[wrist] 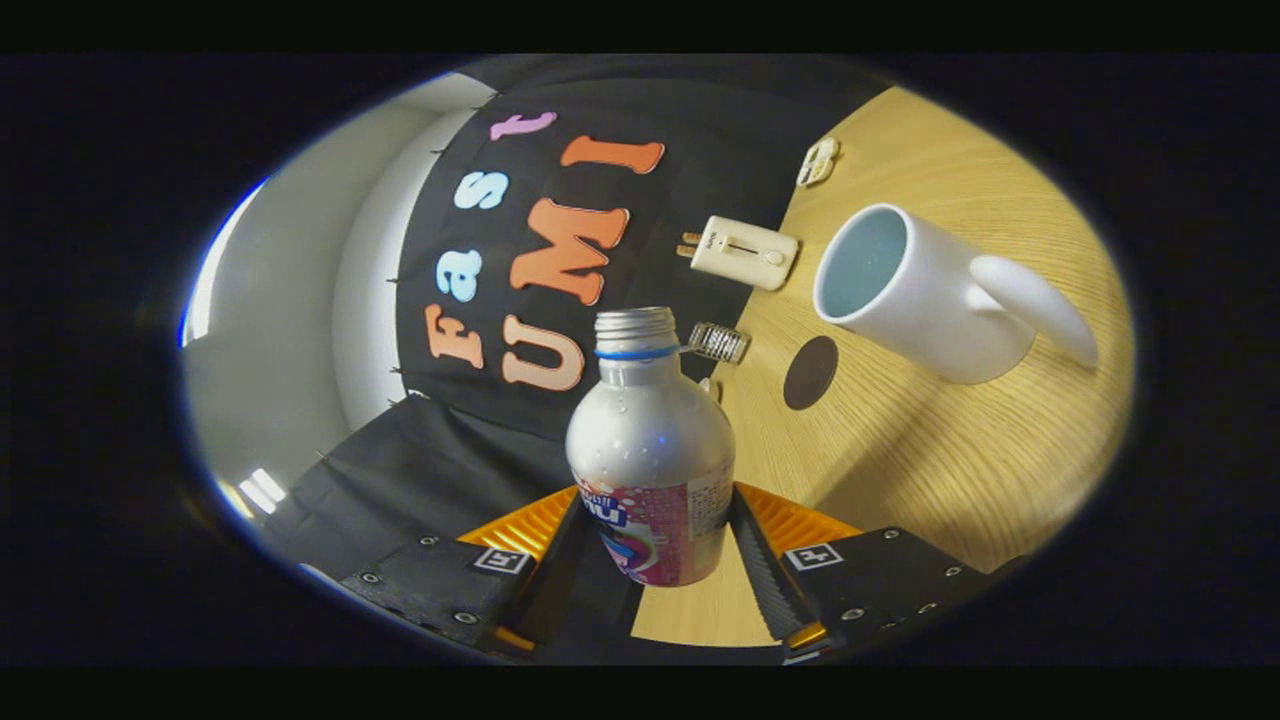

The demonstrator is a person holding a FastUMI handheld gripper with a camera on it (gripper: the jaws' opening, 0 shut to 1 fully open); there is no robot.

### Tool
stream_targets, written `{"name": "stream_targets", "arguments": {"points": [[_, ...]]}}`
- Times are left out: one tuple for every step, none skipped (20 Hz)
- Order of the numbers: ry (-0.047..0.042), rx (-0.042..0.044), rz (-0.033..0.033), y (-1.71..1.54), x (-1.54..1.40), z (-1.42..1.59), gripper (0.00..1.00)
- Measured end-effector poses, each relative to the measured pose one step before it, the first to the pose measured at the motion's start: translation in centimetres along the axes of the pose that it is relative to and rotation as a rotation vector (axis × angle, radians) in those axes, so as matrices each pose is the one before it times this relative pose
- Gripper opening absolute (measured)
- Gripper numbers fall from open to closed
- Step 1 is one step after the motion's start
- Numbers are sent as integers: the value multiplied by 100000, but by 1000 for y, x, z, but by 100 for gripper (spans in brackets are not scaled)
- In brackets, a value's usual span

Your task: Take the bottle from table, then pour the juice into the cup, finally place the bottle on the coaster

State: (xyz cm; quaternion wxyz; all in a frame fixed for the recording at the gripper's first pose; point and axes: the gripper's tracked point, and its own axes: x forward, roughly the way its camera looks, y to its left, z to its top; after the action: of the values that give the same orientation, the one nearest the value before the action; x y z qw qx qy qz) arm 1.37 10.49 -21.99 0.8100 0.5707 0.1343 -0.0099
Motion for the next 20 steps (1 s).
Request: {"name": "stream_targets", "arguments": {"points": [[-25,2457,188,-30,-53,275,77],[-51,2444,405,14,2,251,77],[272,1946,204,7,-74,127,77],[429,2316,24,-134,30,79,77],[368,2624,233,-54,-103,264,77],[392,3131,337,61,3,239,77],[334,3333,465,4,-231,185,77],[306,2960,539,19,23,210,77],[382,2219,269,60,13,56,77],[97,1651,231,-25,-79,104,77],[123,1286,39,30,-40,93,77],[367,1231,289,36,31,27,77],[327,1373,129,86,-320,-112,77],[309,1549,768,197,68,-79,77],[156,1401,523,133,22,17,77],[188,1349,617,70,10,62,77],[235,1234,249,63,-89,16,77],[309,1533,355,74,-39,51,77],[265,1628,451,208,-57,-80,77],[505,1557,333,50,39,12,77]]}}
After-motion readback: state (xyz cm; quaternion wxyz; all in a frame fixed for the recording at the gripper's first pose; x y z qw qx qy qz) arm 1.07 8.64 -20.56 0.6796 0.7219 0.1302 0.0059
